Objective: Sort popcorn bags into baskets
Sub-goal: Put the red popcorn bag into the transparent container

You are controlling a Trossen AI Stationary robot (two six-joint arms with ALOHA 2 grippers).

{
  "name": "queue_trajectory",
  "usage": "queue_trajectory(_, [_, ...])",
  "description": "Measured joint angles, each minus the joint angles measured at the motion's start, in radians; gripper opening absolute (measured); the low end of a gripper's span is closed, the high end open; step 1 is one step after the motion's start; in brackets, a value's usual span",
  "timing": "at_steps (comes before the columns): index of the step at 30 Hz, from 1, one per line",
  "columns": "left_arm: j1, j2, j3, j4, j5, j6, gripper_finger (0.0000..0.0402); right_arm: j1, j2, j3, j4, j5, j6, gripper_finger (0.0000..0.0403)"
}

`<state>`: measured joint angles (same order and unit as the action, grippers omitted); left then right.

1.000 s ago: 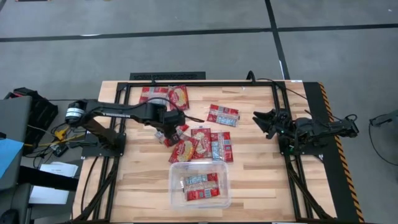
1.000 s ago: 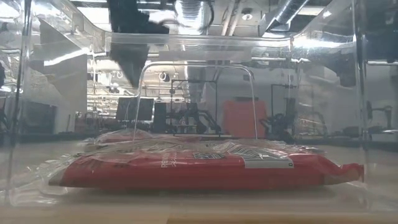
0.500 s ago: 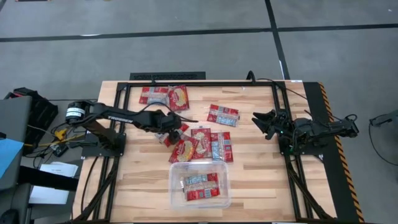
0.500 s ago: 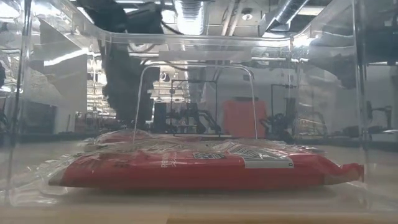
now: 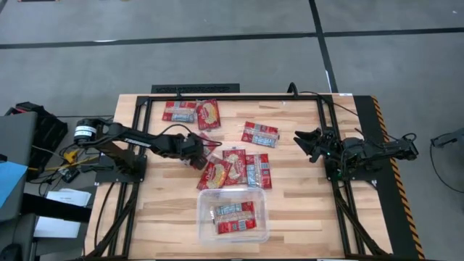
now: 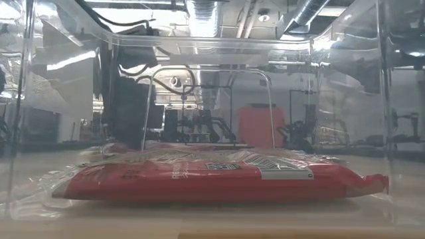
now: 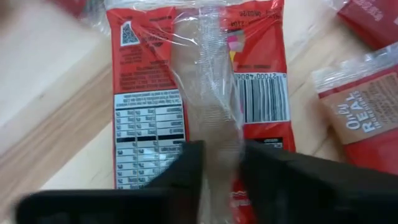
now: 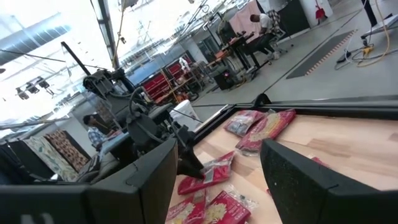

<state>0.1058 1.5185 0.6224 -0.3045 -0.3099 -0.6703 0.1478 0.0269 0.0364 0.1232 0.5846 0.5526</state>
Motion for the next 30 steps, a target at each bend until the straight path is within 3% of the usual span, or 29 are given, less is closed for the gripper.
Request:
queue_trajectory(2, [0.000, 0.000, 0.001, -0.002, 0.006, -0.016, 0.0015, 0.000, 0.000, 0.000, 0.000, 0.000, 0.008, 0.0255])
queue_trajectory(6, [-0.004, 0.004, 0.034, -0.031, 0.014, -0.013, 0.0002, 0.000, 0.000, 0.000, 0.004, 0.000, 0.009, 0.0255])
queue_trajectory(11, [-0.016, 0.008, 0.140, -0.146, 0.042, 0.026, 0.0000, 0.000, 0.000, 0.000, 0.005, 0.000, 0.009, 0.0255])
queue_trajectory(30, [-0.115, 0.007, 0.589, -0.500, -0.051, 0.102, 0.0000, 0.000, 0.000, 0.000, 0.005, 0.000, 0.025, 0.0255])
